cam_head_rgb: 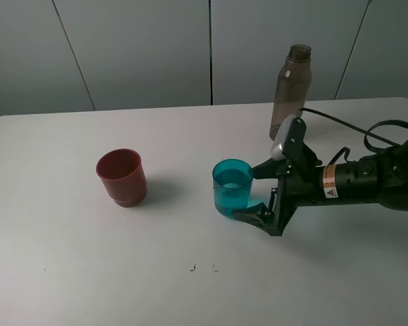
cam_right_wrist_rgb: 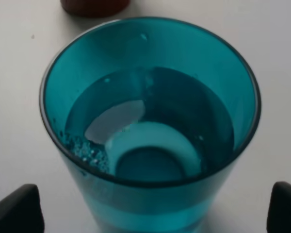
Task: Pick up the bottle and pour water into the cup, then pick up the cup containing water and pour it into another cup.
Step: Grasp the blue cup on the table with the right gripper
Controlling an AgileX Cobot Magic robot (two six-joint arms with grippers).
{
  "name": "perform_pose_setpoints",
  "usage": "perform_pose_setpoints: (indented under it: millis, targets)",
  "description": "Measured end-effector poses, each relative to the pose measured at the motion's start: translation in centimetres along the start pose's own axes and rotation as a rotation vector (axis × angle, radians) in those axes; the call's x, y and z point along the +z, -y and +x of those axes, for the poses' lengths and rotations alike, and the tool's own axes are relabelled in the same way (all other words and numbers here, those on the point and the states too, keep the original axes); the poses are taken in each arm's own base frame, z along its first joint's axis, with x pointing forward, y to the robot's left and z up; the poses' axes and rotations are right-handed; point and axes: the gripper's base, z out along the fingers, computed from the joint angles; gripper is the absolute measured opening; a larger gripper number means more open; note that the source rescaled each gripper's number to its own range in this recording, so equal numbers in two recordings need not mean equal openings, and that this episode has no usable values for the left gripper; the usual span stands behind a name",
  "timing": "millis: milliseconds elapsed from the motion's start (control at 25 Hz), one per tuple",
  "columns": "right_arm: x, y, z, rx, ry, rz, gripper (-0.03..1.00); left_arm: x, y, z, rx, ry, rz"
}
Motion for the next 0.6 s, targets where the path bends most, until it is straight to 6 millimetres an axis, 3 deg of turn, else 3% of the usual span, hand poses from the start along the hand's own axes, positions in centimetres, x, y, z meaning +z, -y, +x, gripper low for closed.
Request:
perform_pose_setpoints:
  millis: [600]
  targets:
    - [0.15,0.28,-0.38,-0.028,0.016,0.003,1.0,0.0,0.0,0.0,0.001,0.0,0.0]
